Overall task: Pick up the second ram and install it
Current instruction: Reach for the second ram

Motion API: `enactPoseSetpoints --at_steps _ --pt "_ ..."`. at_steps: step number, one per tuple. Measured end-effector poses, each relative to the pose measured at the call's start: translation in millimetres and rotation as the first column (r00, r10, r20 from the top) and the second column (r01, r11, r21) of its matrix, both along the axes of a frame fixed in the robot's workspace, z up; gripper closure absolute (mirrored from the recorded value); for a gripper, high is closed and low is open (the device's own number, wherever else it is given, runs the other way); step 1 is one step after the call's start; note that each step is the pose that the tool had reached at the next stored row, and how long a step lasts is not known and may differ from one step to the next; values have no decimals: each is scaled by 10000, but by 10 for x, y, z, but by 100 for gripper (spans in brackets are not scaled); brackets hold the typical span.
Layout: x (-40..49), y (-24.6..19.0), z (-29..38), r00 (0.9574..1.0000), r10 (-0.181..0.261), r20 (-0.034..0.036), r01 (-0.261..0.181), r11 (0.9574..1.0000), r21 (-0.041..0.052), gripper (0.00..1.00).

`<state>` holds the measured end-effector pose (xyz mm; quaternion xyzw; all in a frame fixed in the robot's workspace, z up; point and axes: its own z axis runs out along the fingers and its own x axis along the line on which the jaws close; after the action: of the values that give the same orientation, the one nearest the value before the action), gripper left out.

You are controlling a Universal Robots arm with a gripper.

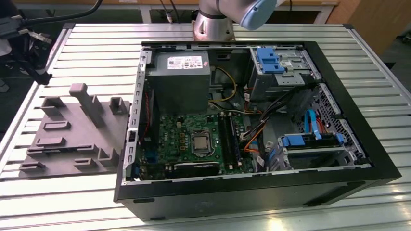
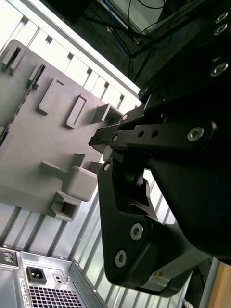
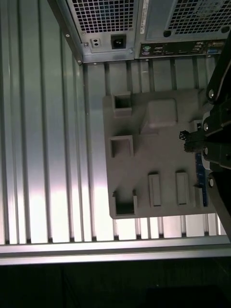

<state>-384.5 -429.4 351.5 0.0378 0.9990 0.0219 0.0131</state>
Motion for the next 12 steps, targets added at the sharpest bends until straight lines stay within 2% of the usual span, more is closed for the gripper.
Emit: enactPoseSetpoints --at_steps 5,12 --pt "-6 -22 -13 10000 1 0 -1 10000 0 89" --pt "-7 -80 -33 10000 11 0 -11 10000 0 89"
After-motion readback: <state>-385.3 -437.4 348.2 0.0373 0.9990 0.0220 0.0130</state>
